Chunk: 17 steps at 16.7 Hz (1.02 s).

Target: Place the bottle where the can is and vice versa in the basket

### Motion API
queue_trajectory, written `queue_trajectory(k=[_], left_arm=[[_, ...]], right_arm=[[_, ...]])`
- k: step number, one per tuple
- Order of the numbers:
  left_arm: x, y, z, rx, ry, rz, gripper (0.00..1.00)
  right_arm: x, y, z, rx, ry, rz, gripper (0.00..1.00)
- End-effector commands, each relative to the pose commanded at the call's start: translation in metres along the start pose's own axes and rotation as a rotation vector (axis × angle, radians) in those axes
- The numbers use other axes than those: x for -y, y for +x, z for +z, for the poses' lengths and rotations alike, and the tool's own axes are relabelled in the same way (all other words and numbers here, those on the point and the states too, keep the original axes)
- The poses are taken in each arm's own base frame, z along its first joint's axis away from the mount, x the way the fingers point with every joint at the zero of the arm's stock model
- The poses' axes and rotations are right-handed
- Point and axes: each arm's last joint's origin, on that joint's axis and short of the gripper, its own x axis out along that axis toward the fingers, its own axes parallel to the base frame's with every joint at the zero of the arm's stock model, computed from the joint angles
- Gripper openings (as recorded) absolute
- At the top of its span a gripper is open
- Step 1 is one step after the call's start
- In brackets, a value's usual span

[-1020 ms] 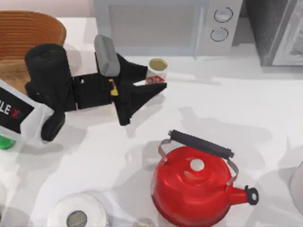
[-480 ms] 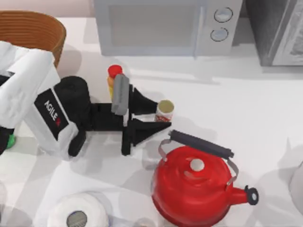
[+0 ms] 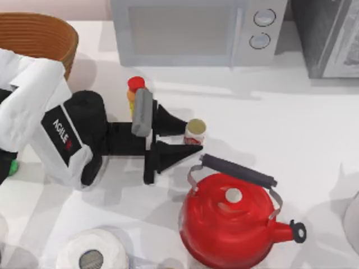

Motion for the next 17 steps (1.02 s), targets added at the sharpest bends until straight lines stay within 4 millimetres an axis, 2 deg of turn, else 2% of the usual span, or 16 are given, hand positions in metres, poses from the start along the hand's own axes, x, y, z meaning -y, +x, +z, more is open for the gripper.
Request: queue_trajectory(k=[10,17], left_arm=[[0.0,0.0,0.0,0.0,0.0,0.0,0.98],[0.0,0.0,0.0,0.0,0.0,0.0,1.0]], right_arm=[[0.0,0.0,0.0,0.0,0.0,0.0,1.0],[0.0,0.0,0.0,0.0,0.0,0.0,1.0]])
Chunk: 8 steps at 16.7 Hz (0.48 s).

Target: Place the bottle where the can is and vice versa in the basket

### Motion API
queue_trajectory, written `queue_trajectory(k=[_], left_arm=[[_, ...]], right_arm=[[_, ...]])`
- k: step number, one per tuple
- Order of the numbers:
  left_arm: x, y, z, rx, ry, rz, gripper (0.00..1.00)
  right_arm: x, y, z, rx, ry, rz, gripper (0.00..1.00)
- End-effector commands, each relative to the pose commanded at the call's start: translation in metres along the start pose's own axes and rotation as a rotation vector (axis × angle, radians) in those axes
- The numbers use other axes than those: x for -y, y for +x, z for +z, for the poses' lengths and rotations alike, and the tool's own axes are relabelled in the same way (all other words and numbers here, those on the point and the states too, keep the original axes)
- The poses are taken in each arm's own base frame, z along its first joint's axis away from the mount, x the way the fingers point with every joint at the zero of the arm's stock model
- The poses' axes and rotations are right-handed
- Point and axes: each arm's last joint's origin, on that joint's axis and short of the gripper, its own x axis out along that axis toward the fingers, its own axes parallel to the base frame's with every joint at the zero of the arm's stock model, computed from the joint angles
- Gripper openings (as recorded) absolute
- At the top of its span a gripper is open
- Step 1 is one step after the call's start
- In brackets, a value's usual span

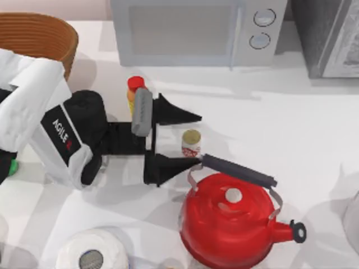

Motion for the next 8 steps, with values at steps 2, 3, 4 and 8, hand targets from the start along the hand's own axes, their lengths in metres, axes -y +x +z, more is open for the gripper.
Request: queue_trajectory(k=[2,3,4,8], left_arm=[[0.0,0.001,0.0,0.0,0.0,-0.002,1.0],[0.0,0.001,0.0,0.0,0.0,-0.002,1.0],[0.0,0.003,0.003,0.001,0.005,0.002,1.0],[-0.002,0.016,0.049,0.02,0.06,0.075,1.0]], right_arm=[[0.0,0.0,0.0,0.0,0.0,0.0,1.0],[0.0,0.0,0.0,0.0,0.0,0.0,1.0],[0.0,0.0,0.0,0.0,0.0,0.0,1.0],[0.0,0.0,0.0,0.0,0.0,0.0,1.0]])
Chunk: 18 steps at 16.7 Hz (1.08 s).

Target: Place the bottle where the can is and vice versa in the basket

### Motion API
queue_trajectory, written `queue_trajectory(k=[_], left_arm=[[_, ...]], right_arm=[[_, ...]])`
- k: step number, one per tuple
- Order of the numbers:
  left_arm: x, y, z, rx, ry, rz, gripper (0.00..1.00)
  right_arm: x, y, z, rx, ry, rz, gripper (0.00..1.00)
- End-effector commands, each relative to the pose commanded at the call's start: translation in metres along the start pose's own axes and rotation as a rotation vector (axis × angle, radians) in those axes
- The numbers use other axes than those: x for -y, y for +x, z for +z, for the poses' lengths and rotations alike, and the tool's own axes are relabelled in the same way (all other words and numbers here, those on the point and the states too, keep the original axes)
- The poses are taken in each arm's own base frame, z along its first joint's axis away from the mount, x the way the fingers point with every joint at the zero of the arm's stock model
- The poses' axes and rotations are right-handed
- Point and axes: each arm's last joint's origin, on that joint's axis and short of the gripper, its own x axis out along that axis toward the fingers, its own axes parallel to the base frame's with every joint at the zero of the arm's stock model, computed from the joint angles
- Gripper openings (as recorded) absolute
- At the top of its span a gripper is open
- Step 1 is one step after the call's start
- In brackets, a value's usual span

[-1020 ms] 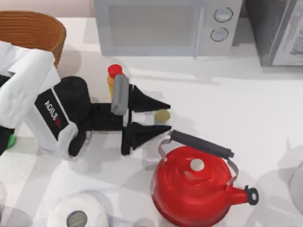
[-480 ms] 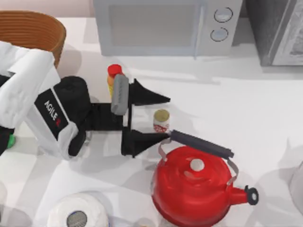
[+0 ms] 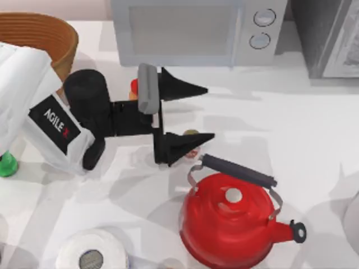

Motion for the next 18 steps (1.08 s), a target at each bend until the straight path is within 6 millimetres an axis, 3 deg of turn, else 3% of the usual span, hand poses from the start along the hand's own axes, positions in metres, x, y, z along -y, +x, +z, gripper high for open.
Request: queue_trajectory(k=[3,5,8,10,13,15,18], left_arm=[[0.003,0.0,0.063,0.024,0.046,0.127,1.0],[0.014,-0.011,0.114,0.044,0.072,0.243,1.0],[0.05,-0.045,0.185,0.076,0.097,0.454,1.0],[0.086,-0.074,0.216,0.089,0.098,0.611,1.0],[0.147,-0.115,0.229,0.089,0.077,0.853,1.0],[0.183,-0.137,0.218,0.073,0.054,1.008,1.0],[0.222,-0.159,0.184,0.037,0.02,1.216,1.0]], right_arm=[[0.0,0.0,0.0,0.0,0.0,0.0,1.0],[0.0,0.0,0.0,0.0,0.0,0.0,1.0],[0.0,0.0,0.0,0.0,0.0,0.0,1.0],[0.0,0.0,0.0,0.0,0.0,0.0,1.0],[0.0,0.0,0.0,0.0,0.0,0.0,1.0],[0.0,0.0,0.0,0.0,0.0,0.0,1.0],[0.0,0.0,0.0,0.0,0.0,0.0,1.0]])
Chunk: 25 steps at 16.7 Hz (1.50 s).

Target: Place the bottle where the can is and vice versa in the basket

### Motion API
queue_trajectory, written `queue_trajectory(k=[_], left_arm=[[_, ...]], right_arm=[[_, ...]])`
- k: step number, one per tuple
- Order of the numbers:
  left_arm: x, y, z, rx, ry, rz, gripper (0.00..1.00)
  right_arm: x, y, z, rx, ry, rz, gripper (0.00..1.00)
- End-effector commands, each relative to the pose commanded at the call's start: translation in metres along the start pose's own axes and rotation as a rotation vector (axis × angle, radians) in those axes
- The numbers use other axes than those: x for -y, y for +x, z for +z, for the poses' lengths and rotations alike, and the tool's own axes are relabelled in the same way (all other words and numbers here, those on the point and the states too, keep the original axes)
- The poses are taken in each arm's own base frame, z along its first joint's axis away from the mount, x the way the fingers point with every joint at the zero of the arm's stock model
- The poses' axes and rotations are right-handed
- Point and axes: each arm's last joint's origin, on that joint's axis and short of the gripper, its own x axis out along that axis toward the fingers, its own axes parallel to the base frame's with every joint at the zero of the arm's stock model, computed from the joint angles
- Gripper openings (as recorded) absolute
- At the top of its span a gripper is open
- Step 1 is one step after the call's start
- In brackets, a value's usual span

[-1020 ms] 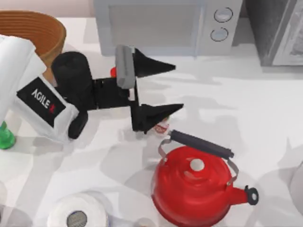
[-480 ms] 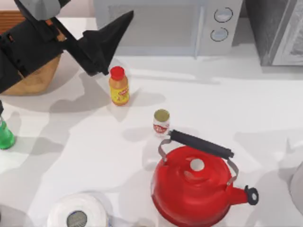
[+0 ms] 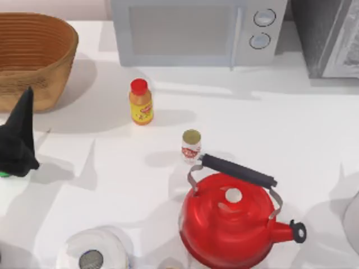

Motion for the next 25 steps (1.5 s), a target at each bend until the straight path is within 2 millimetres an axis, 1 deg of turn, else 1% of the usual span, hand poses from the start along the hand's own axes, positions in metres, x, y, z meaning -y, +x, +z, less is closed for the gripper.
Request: queue_trajectory(k=[2,4,6,8,14,18,22,25], left_arm=[[-0.004,-0.019,-0.024,-0.031,0.004,0.115,1.0],[-0.007,-0.03,-0.046,-0.061,0.009,0.205,1.0],[-0.01,-0.035,-0.062,-0.086,0.015,0.266,1.0],[-0.011,-0.038,-0.07,-0.099,0.019,0.295,1.0],[-0.011,-0.038,-0.07,-0.1,0.02,0.295,1.0],[-0.016,-0.033,-0.06,-0.072,0.038,0.313,1.0],[-0.03,-0.017,-0.048,-0.039,0.07,0.337,1.0],[-0.044,0.0,-0.051,-0.046,0.086,0.349,1.0]], right_arm=[[0.0,0.0,0.0,0.0,0.0,0.0,1.0],[0.0,0.0,0.0,0.0,0.0,0.0,1.0],[0.0,0.0,0.0,0.0,0.0,0.0,1.0],[0.0,0.0,0.0,0.0,0.0,0.0,1.0],[0.0,0.0,0.0,0.0,0.0,0.0,1.0],[0.0,0.0,0.0,0.0,0.0,0.0,1.0],[0.0,0.0,0.0,0.0,0.0,0.0,1.0],[0.0,0.0,0.0,0.0,0.0,0.0,1.0]])
